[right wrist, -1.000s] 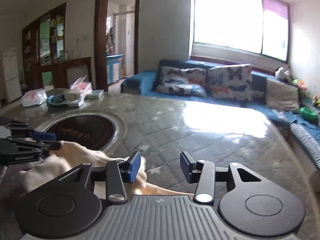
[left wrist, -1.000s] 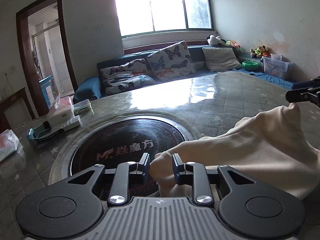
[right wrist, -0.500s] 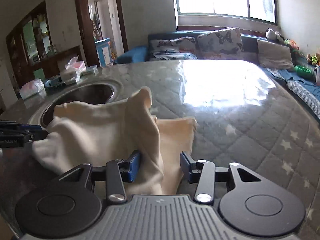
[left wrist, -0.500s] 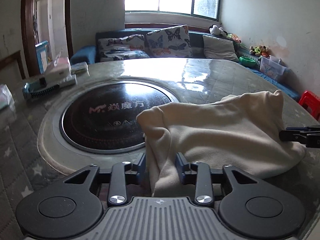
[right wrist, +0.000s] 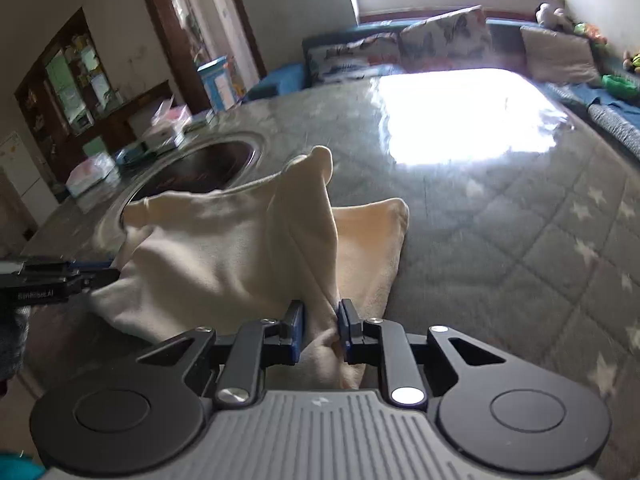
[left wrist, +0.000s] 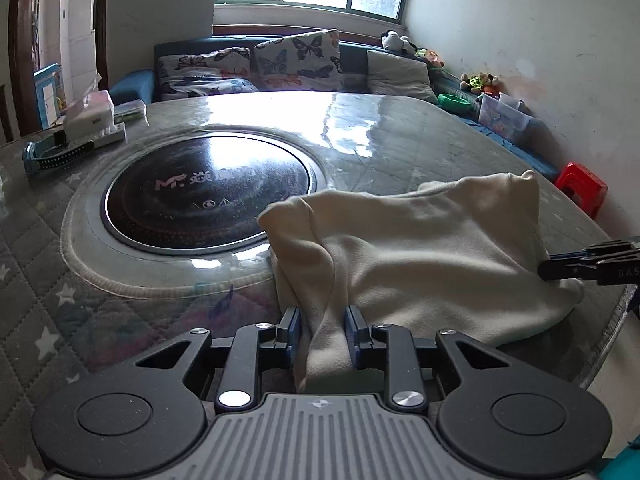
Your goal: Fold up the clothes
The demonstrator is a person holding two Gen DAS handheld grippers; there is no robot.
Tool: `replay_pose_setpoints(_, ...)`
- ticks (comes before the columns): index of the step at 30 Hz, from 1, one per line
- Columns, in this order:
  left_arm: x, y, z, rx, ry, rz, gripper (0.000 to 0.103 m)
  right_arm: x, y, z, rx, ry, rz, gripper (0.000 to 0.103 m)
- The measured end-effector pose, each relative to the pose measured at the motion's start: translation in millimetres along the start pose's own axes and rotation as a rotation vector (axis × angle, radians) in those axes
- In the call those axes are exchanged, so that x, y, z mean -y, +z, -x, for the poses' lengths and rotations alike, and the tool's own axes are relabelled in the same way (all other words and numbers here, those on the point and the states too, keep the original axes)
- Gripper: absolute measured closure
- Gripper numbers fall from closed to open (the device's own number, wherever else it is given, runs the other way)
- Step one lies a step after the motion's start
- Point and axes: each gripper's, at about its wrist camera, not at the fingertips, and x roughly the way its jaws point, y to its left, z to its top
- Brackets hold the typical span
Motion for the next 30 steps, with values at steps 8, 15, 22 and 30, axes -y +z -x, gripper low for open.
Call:
replay_pose_setpoints(8,-14,33,-6,0.067,0.083,0.047,0.072,4,27,17,0.150,0.009,-0.017,0.063)
replay_pose_setpoints(15,-11,51,-32,0.080,0.126,0.030,0.070,8,41,-20,0.165,0.020,-0.079,0.081)
replay_pose_setpoints(22,-16,47,-59,0.052,0.201,-0.037,0.068,26,26,-38,0.121,-0.090,-0.172,0.094)
replay_pose_setpoints(30,-5,59,-39,0.123,0.171,-0.033,0.071,7,39,-11,0.229,-0.159,-0.047,0.088)
